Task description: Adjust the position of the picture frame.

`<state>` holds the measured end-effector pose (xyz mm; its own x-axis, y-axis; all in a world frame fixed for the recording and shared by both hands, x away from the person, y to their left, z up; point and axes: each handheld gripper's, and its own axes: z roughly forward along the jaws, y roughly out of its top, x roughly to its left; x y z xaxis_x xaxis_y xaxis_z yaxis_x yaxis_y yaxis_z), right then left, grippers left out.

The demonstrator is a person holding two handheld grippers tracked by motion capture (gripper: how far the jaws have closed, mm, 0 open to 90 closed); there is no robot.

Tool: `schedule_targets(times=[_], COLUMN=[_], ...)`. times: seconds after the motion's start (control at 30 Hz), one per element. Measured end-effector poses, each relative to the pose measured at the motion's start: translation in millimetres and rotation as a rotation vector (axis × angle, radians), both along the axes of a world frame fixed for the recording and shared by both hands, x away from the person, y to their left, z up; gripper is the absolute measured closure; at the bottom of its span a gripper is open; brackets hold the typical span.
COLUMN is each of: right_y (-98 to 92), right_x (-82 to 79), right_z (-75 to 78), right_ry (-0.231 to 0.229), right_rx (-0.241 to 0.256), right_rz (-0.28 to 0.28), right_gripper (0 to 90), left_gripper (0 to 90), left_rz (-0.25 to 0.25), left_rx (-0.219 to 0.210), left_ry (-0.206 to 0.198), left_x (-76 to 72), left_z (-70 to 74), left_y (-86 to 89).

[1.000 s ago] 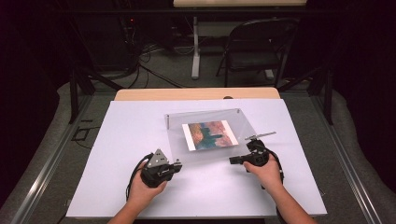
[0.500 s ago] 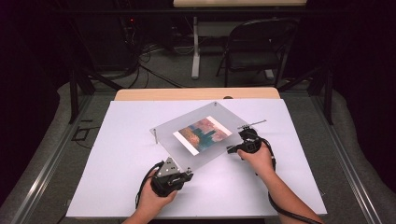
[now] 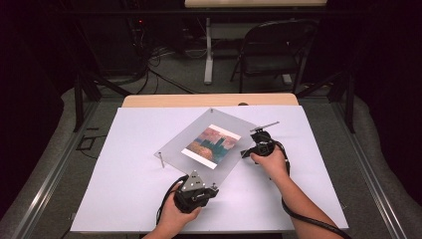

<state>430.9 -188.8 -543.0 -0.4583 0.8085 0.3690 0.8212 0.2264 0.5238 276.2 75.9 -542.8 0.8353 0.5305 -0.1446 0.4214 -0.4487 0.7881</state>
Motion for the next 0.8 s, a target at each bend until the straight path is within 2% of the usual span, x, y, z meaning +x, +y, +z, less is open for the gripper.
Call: schedule_targets(times=[0.13, 0.2, 0.23, 0.4, 0.5, 0.53, 0.63, 0.73, 0.8], right_y=[1.0, -5.3, -5.3, -23.0, -29.8, -31.4, -34.9, -37.5, -37.6], right_x=[-0.5, -6.4, -6.4, -32.2, -49.2, -54.7, -71.2, -84.2, -91.9], right_z=[-1.1, 0.1, 0.1, 10.7, 17.7, 19.0, 23.1, 23.9, 23.3], right_ry=[-0.01, -0.054, -0.054, -0.15, -0.199, -0.23, -0.281, -0.334, -0.337], right_rx=[-0.005, -0.006, -0.006, -0.013, -0.001, -0.002, 0.007, 0.042, 0.063], right_rz=[0.003, -0.014, -0.014, -0.038, -0.041, -0.039, -0.032, -0.022, -0.021], right_gripper=[90.0, 90.0, 90.0, 89.8, 84.4, 83.6, 78.7, 71.6, 67.1], left_gripper=[85.5, 85.5, 85.5, 85.4, 85.3, 85.2, 84.8, 82.2, 77.0], left_rz=[0.005, 0.002, 0.002, -0.016, -0.022, -0.022, -0.025, -0.03, -0.042], left_rx=[-0.018, -0.019, -0.019, 0.011, 0.036, 0.041, 0.035, 0.03, 0.024], left_ry=[0.005, 0.015, 0.015, 0.018, 0.016, 0.011, 0.023, 0.026, 0.037], left_x=[0.9, 2.2, 2.2, 5.0, 5.1, 5.2, 6.0, 5.0, 2.0], left_z=[0.3, -0.3, -0.3, -5.4, -9.6, -12.3, -12.6, -13.8, -11.6], left_y=[-8.9, -15.8, -15.8, -34.0, -40.5, -42.5, -41.4, -37.5, -32.3])
